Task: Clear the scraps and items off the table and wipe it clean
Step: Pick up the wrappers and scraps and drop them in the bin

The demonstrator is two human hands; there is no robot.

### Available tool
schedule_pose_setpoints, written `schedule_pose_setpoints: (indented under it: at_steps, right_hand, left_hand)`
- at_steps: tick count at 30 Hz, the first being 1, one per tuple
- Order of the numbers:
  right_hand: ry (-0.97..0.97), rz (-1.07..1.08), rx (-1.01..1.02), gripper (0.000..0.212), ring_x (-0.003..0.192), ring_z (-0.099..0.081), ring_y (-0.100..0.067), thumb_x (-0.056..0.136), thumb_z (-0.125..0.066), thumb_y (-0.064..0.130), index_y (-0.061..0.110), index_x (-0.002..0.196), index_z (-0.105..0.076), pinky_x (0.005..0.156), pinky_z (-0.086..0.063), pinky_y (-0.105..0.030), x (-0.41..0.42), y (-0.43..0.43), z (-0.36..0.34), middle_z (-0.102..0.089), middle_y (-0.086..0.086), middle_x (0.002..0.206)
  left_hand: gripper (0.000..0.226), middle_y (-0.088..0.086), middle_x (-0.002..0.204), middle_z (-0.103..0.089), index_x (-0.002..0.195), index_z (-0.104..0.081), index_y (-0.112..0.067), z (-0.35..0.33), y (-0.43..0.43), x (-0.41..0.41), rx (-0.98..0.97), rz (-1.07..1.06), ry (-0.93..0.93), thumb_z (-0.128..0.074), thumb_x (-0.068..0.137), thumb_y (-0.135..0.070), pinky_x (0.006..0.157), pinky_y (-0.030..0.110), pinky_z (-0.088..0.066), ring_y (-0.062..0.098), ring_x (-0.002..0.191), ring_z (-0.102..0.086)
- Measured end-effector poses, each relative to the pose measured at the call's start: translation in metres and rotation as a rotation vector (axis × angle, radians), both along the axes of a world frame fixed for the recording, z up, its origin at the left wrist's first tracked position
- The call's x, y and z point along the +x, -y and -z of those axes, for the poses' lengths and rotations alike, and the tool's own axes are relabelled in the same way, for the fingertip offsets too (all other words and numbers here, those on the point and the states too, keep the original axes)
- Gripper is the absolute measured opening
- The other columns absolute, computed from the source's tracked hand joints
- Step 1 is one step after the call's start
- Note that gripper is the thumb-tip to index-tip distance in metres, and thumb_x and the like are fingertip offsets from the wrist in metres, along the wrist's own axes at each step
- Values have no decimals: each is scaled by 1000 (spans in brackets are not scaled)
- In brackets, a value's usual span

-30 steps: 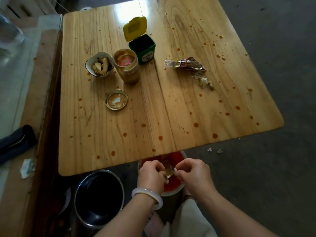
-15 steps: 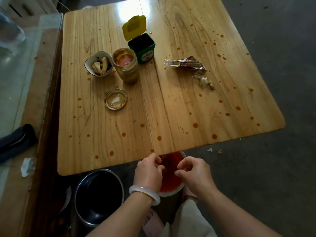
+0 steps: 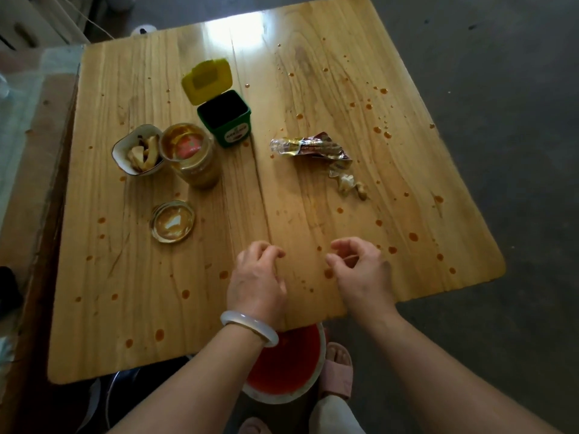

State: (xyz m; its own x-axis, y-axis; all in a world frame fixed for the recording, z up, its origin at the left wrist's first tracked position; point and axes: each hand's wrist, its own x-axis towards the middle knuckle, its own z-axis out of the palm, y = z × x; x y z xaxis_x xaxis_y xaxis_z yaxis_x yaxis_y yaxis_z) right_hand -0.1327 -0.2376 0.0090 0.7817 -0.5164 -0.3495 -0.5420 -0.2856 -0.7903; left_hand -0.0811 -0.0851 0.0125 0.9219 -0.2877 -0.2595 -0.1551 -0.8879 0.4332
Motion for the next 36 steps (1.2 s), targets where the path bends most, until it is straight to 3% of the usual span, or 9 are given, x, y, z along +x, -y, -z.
schedule_pose_setpoints:
  at_steps: [4, 9, 13, 15, 19, 23, 27, 31, 36]
  right_hand:
    - [-31, 79, -98, 35, 94, -56, -8, 90, -70, 27, 26, 123, -57, 76, -55, -25, 38, 33, 5, -53, 3, 119]
    - [-70, 103, -161, 50, 108, -44, -12, 87, -73, 30, 28, 132, -50, 78, -42, -23, 81, 60, 15, -36, 5, 121]
    - [-106, 115, -199, 54, 118, -38, -20, 85, -75, 32, 28, 132, -50, 97, -42, -32, 107, 69, 25, -35, 0, 122]
    - [-114, 94, -211, 53, 118, -39, -22, 85, -74, 32, 29, 132, -50, 99, -43, -34, 115, 70, 28, -36, -1, 123]
    - [-135, -10, -292, 49, 118, -38, -23, 87, -70, 28, 32, 131, -51, 94, -46, -35, 124, 68, 31, -37, -2, 123]
    - [-157, -121, -378, 40, 120, -38, -18, 92, -64, 26, 34, 129, -55, 90, -42, -28, 124, 65, 33, -38, 1, 126]
    - [-114, -179, -407, 33, 113, -41, -17, 94, -55, 10, 28, 120, -65, 82, -36, -22, 120, 64, 39, -46, 2, 125]
    - [11, -172, -389, 31, 97, -50, -16, 92, -53, -1, 18, 109, -71, 78, -46, -26, 115, 63, 44, -59, 1, 108]
    - [88, -117, -365, 30, 90, -60, -15, 85, -55, -10, 14, 92, -71, 79, -45, -20, 112, 71, 45, -65, 2, 95]
  left_hand:
    - [45, -7, 144, -31, 130, -46, -33, 0, 37, 41, 112, 108, 99, -60, 87, -25, 112, 33, -27, 15, 136, -20]
    - [55, -2, 150, -27, 137, -38, -30, 1, 84, 99, 177, 249, 295, -59, 87, -21, 116, 38, -13, 20, 141, -15]
    - [64, -1, 156, -13, 142, -28, -32, 5, 117, 135, 242, 292, 278, -56, 86, -19, 116, 38, 0, 23, 144, -4]
    - [65, 0, 158, -8, 144, -23, -34, 8, 128, 148, 287, 298, 239, -53, 87, -22, 116, 40, 4, 23, 145, 2]
    - [69, 2, 158, -4, 146, -12, -39, 19, 139, 168, 434, 337, 101, -50, 88, -30, 116, 45, 2, 26, 145, 4]
    - [61, 5, 146, -31, 145, -14, -39, 28, 132, 170, 430, 311, 116, -41, 91, -29, 114, 44, -14, 26, 135, -28]
    - [53, 5, 124, -42, 143, -22, -35, 30, 121, 162, 338, 265, 176, -38, 94, -20, 86, 31, -40, 21, 107, -44]
    - [44, 3, 111, -46, 137, -33, -31, 30, 107, 156, 230, 136, 91, -38, 96, -14, 66, 28, -43, 18, 87, -49]
    - [40, -2, 103, -51, 130, -39, -25, 31, 83, 143, 127, -1, 44, -41, 93, -11, 65, 26, -40, 14, 79, -50]
